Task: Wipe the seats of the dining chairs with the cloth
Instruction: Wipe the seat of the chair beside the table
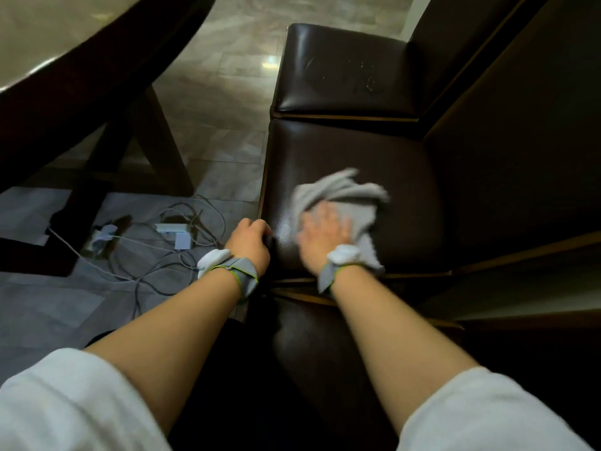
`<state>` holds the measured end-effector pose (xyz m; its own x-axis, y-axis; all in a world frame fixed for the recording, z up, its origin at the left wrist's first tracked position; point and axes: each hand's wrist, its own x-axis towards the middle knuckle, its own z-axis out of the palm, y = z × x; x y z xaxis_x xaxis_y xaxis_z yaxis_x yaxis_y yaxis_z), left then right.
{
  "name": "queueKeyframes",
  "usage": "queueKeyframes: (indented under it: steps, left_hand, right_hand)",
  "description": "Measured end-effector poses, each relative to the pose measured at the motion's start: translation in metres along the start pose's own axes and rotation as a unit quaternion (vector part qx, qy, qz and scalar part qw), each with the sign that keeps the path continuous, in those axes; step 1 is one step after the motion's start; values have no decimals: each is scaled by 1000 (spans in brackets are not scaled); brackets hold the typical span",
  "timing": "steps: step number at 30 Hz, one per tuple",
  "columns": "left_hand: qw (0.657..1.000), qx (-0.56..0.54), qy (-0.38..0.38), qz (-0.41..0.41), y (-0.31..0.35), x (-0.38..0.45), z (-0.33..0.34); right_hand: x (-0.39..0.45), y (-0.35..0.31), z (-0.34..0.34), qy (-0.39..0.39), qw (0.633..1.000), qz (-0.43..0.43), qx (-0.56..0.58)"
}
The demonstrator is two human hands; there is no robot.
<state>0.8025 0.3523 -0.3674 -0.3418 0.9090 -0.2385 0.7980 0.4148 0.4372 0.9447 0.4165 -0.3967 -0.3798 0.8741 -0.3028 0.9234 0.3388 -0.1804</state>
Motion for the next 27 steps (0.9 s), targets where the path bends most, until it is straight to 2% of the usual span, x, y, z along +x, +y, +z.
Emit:
queueKeyframes:
  steps: [2, 3, 5, 7, 9, 11, 14, 16, 20, 23, 27]
  left_hand:
    - [999, 18, 3, -49, -1, 0, 2]
    - [997, 25, -5, -69, -3, -1, 3]
    - [997, 29, -32, -59, -6, -4, 2]
    - [998, 33, -60, 4, -5, -5, 0]
    - [995, 34, -69, 61, 6, -3, 1]
    - [994, 29, -65, 81, 23, -2, 4]
    - [995, 28, -46, 88, 42, -5, 13]
    - [995, 38, -30, 83, 45, -8, 17]
    - [992, 78, -64, 81, 34, -19, 22]
    - [989, 84, -83, 89, 27, -22, 22]
    - [984, 104, -117, 79, 32, -17, 19]
  right_hand:
    - [-18, -36, 13, -24, 989, -141, -33]
    - [-21, -39, 20, -23, 982, -179, -46]
    - [-20, -24, 20, -13, 977, -210, -47]
    - [-19, 6, 13, -19, 978, -204, -49]
    - [-21, 40, 8, -3, 990, -140, -31]
    - [-22, 81, 3, 32, 999, -24, -8]
    - [-17, 152, -7, 71, 982, 166, 46]
    - [-16, 181, -17, 68, 966, 234, 83]
    - [-19, 177, -22, 78, 943, 269, 180]
    - [-30, 167, -13, 73, 926, 303, 213]
    - [-41, 169, -8, 57, 949, 264, 161]
